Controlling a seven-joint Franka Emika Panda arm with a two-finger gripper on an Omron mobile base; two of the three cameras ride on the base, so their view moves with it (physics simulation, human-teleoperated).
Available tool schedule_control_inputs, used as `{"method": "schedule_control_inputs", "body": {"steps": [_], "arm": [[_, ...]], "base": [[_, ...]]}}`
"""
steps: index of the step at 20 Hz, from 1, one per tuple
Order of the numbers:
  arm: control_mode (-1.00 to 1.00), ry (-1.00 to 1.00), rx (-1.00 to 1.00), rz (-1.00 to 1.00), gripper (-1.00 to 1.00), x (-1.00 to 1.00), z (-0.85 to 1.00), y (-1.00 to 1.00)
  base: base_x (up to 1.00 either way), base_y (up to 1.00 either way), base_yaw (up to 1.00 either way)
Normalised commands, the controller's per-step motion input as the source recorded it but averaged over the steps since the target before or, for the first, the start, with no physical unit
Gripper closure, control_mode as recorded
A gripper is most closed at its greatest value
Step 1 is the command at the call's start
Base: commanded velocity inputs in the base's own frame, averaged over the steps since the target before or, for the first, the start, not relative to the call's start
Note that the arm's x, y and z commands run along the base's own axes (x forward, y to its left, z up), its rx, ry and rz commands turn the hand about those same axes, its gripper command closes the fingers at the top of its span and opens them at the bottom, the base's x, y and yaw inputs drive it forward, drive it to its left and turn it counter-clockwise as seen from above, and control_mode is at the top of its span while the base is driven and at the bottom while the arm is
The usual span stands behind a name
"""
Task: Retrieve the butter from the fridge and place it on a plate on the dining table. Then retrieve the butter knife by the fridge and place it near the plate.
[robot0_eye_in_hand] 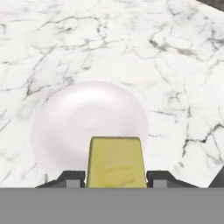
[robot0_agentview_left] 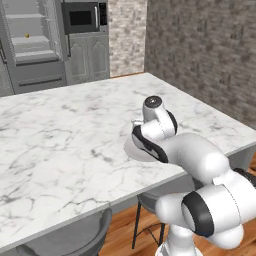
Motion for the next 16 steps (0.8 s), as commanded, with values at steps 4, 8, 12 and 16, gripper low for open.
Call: {"method": "schedule_control_inputs", "body": {"steps": [4,8,12,16], "arm": [[-1.00,0.03,0.01,-0.08,1.00,0.30,-0.30,-0.11],[-1.00,0.03,0.00,-0.08,1.00,0.20,-0.34,-0.17],[-1.00,0.00,0.00,-0.06,1.00,0.14,-0.35,-0.08],[-1.00,0.00,0.00,-0.04,1.00,0.12,-0.36,0.00]], "base": [[0.00,0.00,0.00],[0.00,0.00,0.00],[0.00,0.00,0.00],[0.00,0.00,0.00]]}}
